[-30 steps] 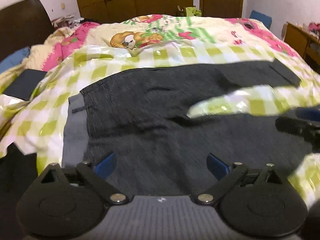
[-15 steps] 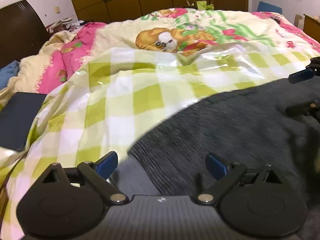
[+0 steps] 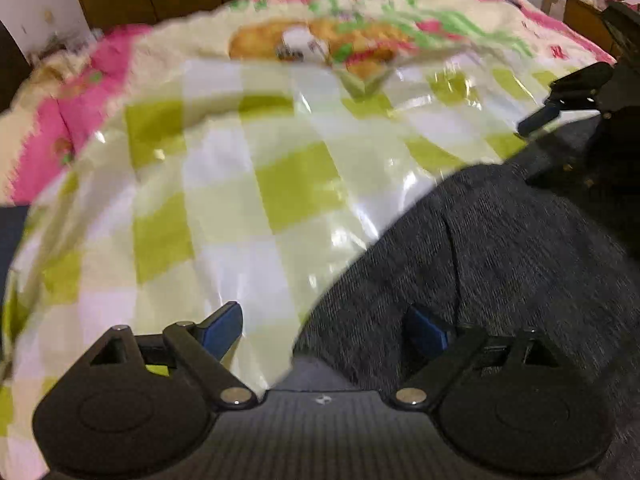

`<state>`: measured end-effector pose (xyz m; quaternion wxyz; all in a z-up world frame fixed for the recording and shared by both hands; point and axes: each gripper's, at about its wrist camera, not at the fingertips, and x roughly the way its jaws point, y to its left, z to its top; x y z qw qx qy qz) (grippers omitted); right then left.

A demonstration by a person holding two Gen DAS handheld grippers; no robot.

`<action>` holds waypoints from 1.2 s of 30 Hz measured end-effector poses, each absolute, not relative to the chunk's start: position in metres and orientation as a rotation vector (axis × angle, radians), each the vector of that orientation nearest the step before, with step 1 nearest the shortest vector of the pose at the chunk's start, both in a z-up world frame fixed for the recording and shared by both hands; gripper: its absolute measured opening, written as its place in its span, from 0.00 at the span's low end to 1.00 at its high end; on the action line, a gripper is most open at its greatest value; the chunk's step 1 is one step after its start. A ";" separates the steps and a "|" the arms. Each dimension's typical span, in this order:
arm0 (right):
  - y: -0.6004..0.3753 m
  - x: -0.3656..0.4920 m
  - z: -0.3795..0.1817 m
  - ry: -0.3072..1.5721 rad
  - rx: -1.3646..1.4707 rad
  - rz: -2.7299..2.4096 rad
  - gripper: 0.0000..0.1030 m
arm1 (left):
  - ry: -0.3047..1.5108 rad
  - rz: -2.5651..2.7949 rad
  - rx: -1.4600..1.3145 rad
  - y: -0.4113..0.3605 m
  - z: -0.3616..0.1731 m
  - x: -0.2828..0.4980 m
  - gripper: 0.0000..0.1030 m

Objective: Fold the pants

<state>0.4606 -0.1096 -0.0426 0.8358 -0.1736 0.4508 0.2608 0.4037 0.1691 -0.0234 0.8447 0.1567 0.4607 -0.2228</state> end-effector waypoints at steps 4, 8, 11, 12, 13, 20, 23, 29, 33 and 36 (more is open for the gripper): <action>-0.110 0.460 -0.043 0.960 -0.372 0.568 0.75 | 0.981 -0.491 0.384 0.169 -0.020 0.398 0.99; -0.110 0.459 -0.043 0.980 -0.338 0.571 0.61 | 1.020 -0.495 0.328 0.168 -0.026 0.402 0.86; -0.107 0.451 -0.038 0.989 -0.363 0.565 0.23 | 1.024 -0.512 0.295 0.171 -0.023 0.400 0.67; -0.106 0.449 -0.036 0.986 -0.378 0.555 0.17 | 1.022 -0.505 0.303 0.169 -0.021 0.399 0.62; -0.105 0.446 -0.034 0.981 -0.392 0.541 0.13 | 1.021 -0.497 0.317 0.168 -0.020 0.398 0.59; -0.111 0.413 0.003 0.900 -0.375 0.530 0.05 | 0.950 -0.493 0.292 0.171 0.013 0.366 0.30; -0.113 0.387 0.021 0.868 -0.343 0.557 0.05 | 0.954 -0.560 0.270 0.168 0.024 0.341 0.25; -0.109 0.300 0.055 0.840 -0.328 0.664 0.01 | 0.963 -0.639 0.291 0.161 0.029 0.281 0.25; -0.089 0.271 0.059 0.847 -0.400 0.729 0.01 | 0.895 -0.609 0.347 0.159 0.031 0.281 0.27; -0.079 0.299 0.058 0.780 -0.425 0.711 0.08 | 0.857 -0.578 0.297 0.171 0.035 0.310 0.43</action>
